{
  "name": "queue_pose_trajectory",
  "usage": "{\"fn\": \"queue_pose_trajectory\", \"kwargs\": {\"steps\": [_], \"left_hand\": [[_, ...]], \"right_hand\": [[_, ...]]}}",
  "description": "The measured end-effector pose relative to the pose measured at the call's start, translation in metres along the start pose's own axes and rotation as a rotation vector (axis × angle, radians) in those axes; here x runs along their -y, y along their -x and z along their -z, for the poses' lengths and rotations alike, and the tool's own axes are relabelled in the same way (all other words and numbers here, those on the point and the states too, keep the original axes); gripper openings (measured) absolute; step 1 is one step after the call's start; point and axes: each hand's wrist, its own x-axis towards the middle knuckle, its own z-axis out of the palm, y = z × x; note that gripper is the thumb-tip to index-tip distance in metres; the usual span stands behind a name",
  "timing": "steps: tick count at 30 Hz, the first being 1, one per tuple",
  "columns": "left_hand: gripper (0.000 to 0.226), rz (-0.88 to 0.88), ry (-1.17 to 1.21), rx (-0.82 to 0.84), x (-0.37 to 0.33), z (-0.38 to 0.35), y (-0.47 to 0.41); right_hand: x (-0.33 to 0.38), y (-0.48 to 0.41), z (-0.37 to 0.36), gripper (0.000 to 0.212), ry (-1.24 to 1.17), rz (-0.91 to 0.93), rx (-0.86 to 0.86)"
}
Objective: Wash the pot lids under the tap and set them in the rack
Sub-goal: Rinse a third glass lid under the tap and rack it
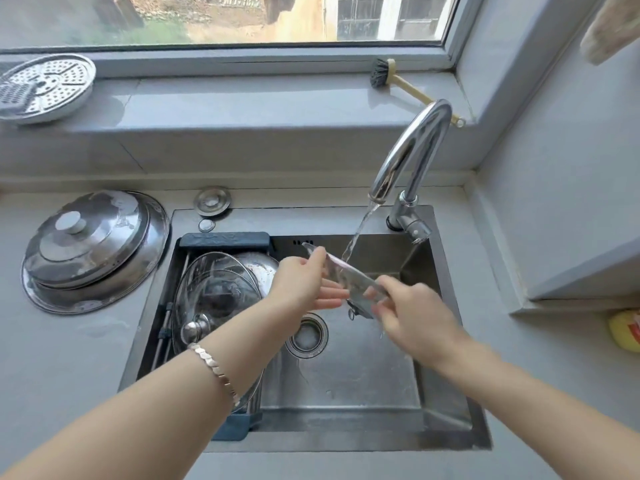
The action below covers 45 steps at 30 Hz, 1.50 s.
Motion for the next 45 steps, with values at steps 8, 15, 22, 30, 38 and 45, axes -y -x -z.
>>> {"fn": "queue_pose_trajectory", "kwargs": {"steps": [8,15,22,30,38,45], "left_hand": [[0.062,0.439,0.158,0.04,0.062,-0.006,-0.009],[0.051,0.463,0.336,-0.019,0.066,0.005,-0.016],[0.048,0.377,0.288,0.043,0.009,0.044,-0.011],[0.052,0.132,0.117,-0.028,-0.036,0.051,-0.005],[0.037,-0.146,0.127,-0.234,-0.021,0.062,-0.006],[0.036,-0.054,0.364,-0.325,0.01,0.051,-0.017]], "right_hand": [[-0.052,-0.001,0.044,0.012,-1.015,-0.541,-0.032],[-0.08,0.008,0.04,0.018,-1.372,-0.69,-0.041],[-0.088,0.005,-0.023,0.008,-1.407,-0.921,-0.089],[-0.062,-0.011,-0.108,0.027,-1.379,-1.056,0.071],[-0.044,-0.038,-0.099,0.036,-1.356,-0.858,-0.216],[-0.041,-0.033,-0.003,0.031,-0.819,-0.502,-0.474]]}}
